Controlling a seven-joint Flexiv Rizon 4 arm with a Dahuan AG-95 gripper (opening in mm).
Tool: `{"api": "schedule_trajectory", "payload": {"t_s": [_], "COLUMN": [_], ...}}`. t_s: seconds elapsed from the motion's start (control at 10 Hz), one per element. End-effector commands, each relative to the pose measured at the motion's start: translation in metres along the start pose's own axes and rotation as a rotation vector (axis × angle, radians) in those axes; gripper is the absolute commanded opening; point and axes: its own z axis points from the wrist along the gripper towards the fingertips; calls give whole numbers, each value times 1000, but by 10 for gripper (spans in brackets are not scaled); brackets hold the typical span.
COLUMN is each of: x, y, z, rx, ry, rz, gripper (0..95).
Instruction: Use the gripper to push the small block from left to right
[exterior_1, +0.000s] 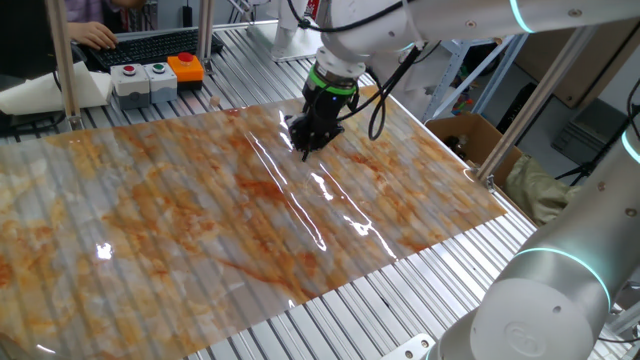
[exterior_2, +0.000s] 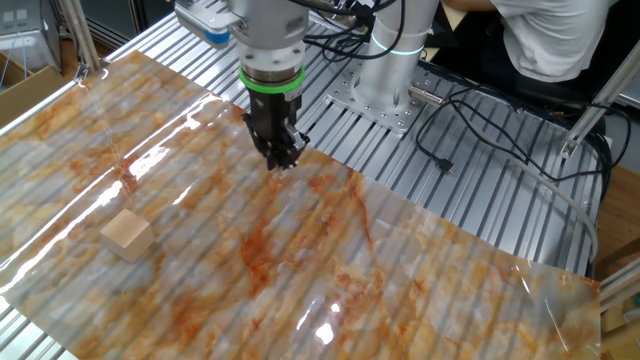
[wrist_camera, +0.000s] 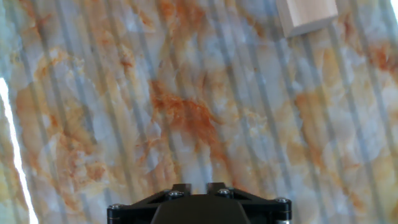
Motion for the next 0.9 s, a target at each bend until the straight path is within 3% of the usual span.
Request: {"api": "schedule_trajectory", "payload": {"t_s": [0.1,0.9], "x": [-8,-51], "y": [-5,-36], "z": [-2,-9], "rx": [13,12], "ry": [-33,-33], "rz": [-16,-90], "gripper": [0,0]}}
